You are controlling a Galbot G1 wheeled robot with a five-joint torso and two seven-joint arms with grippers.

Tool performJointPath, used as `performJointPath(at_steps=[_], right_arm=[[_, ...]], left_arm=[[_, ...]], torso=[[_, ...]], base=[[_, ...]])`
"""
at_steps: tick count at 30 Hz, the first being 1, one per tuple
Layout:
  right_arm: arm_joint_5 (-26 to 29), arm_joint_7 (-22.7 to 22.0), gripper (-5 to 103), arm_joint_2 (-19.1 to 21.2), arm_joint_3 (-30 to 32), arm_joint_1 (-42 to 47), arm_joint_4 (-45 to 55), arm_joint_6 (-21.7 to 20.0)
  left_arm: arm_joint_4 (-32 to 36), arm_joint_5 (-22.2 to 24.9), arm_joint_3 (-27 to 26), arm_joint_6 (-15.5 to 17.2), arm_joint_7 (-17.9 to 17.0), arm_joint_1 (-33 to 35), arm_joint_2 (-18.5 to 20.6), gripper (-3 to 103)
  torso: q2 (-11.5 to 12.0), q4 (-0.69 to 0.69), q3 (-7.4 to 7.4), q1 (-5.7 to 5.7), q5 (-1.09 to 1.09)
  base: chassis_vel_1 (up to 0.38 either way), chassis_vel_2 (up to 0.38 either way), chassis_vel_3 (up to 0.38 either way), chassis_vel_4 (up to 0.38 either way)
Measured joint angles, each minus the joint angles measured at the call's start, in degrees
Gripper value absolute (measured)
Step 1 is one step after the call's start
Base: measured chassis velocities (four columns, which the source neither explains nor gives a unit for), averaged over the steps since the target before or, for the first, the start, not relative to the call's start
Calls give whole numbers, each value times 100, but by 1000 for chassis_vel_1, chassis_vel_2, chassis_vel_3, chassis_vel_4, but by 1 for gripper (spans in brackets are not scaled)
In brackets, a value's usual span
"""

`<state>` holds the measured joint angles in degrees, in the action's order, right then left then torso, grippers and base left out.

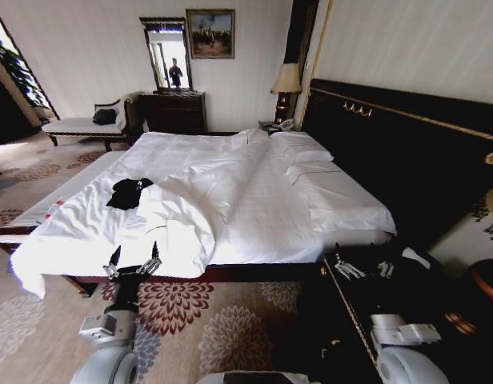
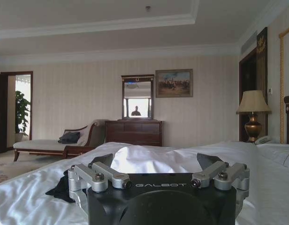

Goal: Fold the clothes on the bed.

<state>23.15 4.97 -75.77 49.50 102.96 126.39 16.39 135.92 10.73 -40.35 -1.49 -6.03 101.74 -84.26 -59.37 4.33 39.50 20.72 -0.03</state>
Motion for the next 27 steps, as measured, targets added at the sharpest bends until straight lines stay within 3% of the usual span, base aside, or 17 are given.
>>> performJointPath(at_steps=[13,27], right_arm=[[-4,-31,100,8,8,-31,3,37],[-19,-124,100,12,16,-59,-26,51]], left_arm=[[37,-74,30,-11,5,37,-15,100],[14,-75,11,-19,6,20,24,100]], torso=[[0,0,0,1,0],[-2,1,-2,-3,0]], base=[[-181,181,178,-187],[-12,18,15,-10]])
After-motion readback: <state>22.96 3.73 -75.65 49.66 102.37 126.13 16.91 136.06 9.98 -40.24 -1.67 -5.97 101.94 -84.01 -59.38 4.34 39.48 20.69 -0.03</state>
